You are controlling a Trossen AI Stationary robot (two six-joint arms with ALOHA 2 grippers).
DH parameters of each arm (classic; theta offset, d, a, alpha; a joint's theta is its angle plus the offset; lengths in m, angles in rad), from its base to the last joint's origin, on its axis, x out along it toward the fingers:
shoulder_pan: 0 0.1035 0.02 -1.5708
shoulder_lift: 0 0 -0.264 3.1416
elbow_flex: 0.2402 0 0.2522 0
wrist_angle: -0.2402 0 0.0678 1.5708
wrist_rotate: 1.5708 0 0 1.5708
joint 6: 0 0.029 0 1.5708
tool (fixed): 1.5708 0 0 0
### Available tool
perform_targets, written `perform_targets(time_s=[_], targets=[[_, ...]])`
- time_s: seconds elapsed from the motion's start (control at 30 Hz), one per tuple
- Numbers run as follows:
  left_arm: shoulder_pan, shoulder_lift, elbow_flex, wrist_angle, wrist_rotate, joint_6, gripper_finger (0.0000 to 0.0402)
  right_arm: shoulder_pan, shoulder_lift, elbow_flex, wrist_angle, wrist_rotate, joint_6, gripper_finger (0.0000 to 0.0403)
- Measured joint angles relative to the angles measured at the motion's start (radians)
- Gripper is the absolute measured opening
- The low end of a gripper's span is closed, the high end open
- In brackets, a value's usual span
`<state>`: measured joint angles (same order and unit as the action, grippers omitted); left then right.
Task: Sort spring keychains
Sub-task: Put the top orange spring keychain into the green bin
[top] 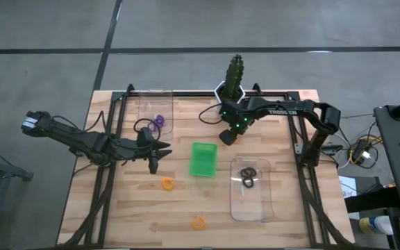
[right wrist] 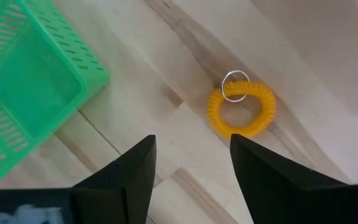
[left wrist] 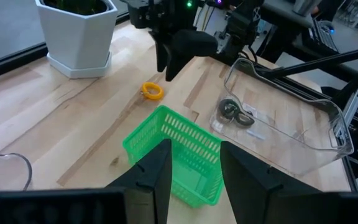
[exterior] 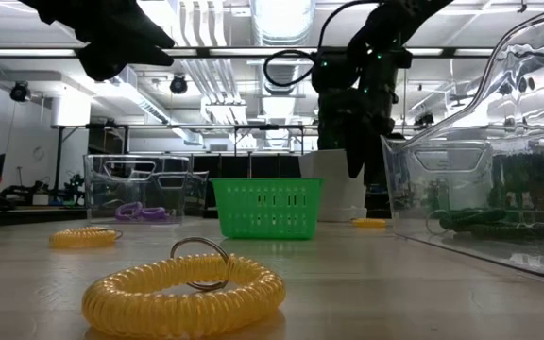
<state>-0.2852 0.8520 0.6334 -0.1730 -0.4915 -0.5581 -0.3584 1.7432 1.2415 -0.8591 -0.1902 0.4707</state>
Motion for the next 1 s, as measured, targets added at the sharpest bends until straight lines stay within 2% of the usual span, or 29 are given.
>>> perform_targets(time_s=[0.3, 0.57, 0.73, 1.0], targets=[[0.000, 0.000, 0.000, 0.000, 0.000, 0.000, 0.0129, 0.000, 0.006, 0.005, -0.007, -0.005, 0.041, 0.0201], [0.000, 0.000, 0.000, -0.001, 0.000, 0.000, 0.0129, 0.000, 0.004, -0.019, -0.155, 0.019, -0.086, 0.0201], [0.000, 0.000, 0.000, -0.004, 0.000, 0.000, 0.0129, 0.000, 0.005, -0.046, -0.150, 0.059, -0.129, 0.0201], [0.000, 0.000, 0.000, -0.007, 0.000, -0.008, 0.0129, 0.001, 0.007, -0.071, -0.042, 0.031, -0.003, 0.0201]])
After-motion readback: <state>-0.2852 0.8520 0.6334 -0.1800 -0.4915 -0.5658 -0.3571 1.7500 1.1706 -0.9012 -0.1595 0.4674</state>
